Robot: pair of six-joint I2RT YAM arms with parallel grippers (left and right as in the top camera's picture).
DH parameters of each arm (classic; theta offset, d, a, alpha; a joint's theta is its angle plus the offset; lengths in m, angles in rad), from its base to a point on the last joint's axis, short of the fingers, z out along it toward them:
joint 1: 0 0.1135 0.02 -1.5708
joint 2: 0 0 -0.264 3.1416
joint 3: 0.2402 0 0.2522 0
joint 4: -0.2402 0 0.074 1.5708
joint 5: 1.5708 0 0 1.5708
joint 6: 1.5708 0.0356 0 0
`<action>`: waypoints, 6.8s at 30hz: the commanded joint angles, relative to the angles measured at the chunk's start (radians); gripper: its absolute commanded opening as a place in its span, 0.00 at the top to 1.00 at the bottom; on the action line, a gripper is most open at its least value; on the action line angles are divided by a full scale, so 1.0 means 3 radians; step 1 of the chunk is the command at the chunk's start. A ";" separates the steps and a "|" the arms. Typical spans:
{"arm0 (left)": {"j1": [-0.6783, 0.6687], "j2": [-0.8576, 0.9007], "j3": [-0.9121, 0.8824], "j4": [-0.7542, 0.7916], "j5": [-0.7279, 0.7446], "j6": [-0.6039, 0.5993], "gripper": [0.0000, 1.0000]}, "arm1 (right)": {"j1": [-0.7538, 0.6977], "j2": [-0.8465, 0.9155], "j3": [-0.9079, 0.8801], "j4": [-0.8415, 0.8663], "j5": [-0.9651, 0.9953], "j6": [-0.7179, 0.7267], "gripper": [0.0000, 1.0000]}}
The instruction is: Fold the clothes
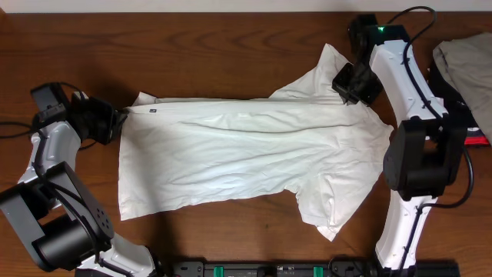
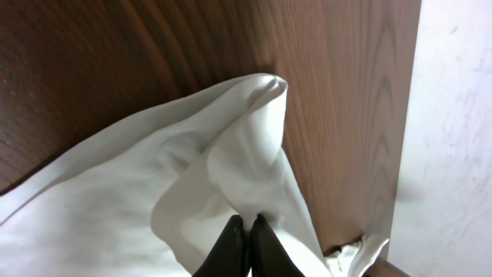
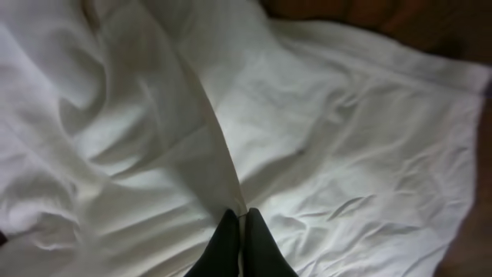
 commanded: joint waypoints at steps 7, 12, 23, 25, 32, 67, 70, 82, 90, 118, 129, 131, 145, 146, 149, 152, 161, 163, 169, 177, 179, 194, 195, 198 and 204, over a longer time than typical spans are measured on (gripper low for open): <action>0.0023 -0.0074 0.0074 0.0005 -0.0149 0.0084 0.94 | 0.0161 -0.0375 0.0028 -0.0116 0.0587 0.0038 0.99; 0.0023 -0.0074 0.0074 0.0005 -0.0148 0.0084 0.94 | 0.0215 -0.0364 0.0015 -0.0165 0.0586 0.0039 0.98; 0.0023 -0.0074 0.0074 -0.0020 -0.0148 0.0085 0.94 | 0.0229 -0.0360 -0.0220 -0.0053 0.0572 0.0037 0.87; 0.0023 -0.0074 0.0074 -0.0020 -0.0146 0.0085 0.94 | 0.0229 -0.0360 -0.0247 -0.0042 0.0573 0.0037 0.88; 0.0023 -0.0074 0.0074 -0.0086 -0.0144 0.0086 0.88 | 0.0231 -0.0360 -0.0247 0.0004 0.0553 0.0034 0.89; -0.1733 -0.0829 0.0117 -0.0075 -0.1151 0.0771 0.94 | 0.0708 -0.0141 -0.0247 0.1722 -0.1696 -0.1848 0.99; -0.2050 -0.0748 0.0117 -0.0066 -0.1492 0.0771 0.94 | 0.0866 0.0023 -0.0247 0.1766 -0.1696 -0.1802 0.99; -0.2230 0.0099 0.0117 0.0089 -0.1409 0.0785 0.94 | 0.1120 0.0402 -0.0247 0.1825 -0.1695 -0.1708 0.99; -0.2223 0.0309 0.0117 0.0254 -0.1472 0.0923 0.94 | 0.1125 0.0421 -0.0248 0.1638 -0.1462 -0.1708 0.99; -0.1562 0.0449 0.0111 0.0107 -0.1821 0.1359 0.94 | 0.0679 0.0585 -0.0453 0.1492 -0.1164 -0.1738 0.99; -0.1179 0.0786 0.0111 0.0137 -0.1968 0.1394 0.94 | 0.0505 0.0589 -0.0454 0.1202 -0.0726 -0.1863 0.99; -0.1096 0.0787 0.0111 0.0139 -0.1968 0.1395 0.94 | 0.0481 0.0589 -0.0454 0.1184 -0.0678 -0.1860 0.99; -0.0810 0.0787 0.0112 0.0183 -0.1968 0.1394 0.94 | 0.0182 0.0589 -0.0454 0.1080 -0.0448 -0.1890 0.98; -0.0804 0.0787 0.0112 0.0186 -0.1968 0.1392 0.94 | 0.0160 0.0589 -0.0453 0.1081 -0.0449 -0.1907 0.98; -0.0801 0.0787 0.0112 0.0196 -0.1970 0.1394 0.94 | 0.0093 0.0589 -0.0454 0.1092 -0.0459 -0.1977 0.97; -0.0801 0.0787 0.0112 0.0209 -0.1970 0.1394 0.94 | 0.0039 0.0589 -0.0453 0.1063 -0.0458 -0.2013 0.96; -0.0795 0.0787 0.0112 0.0219 -0.2070 0.1394 0.94 | -0.0159 0.0589 -0.0453 0.1007 -0.0430 -0.2061 0.92; -0.0772 0.0787 0.0112 0.0221 -0.2069 0.1392 0.94 | -0.0207 0.0589 -0.0453 0.0966 -0.0406 -0.2060 0.94; -0.0688 0.0787 0.0112 0.0224 -0.2068 0.1391 0.94 | -0.0324 0.0589 -0.0453 0.0884 -0.0267 -0.2060 0.90; -0.0665 0.0787 0.0130 0.0251 -0.2068 0.1391 0.94 | -0.0479 0.0589 -0.0453 0.0816 -0.0074 -0.2037 0.90; -0.0665 0.0787 0.0144 0.0247 -0.2064 0.1391 0.94 | -0.0519 0.0589 -0.0453 0.0811 -0.0074 -0.2017 0.91; -0.0660 0.0786 0.0318 0.0128 -0.2054 0.1390 0.83 | -0.0563 0.0486 -0.0451 0.0748 0.0276 -0.1757 0.93; -0.0660 0.0782 0.0346 0.0092 -0.2054 0.1390 0.74 | -0.0563 0.0453 -0.0451 0.0754 0.0277 -0.1757 0.90; -0.0659 0.0773 0.0456 -0.0027 -0.2054 0.1390 0.63 | -0.0565 0.0354 -0.0451 0.0753 0.0282 -0.1729 0.86; -0.0655 0.0689 0.0649 -0.0211 -0.2056 0.1391 0.46 | -0.0565 0.0149 -0.0451 0.0675 0.0469 -0.1574 0.83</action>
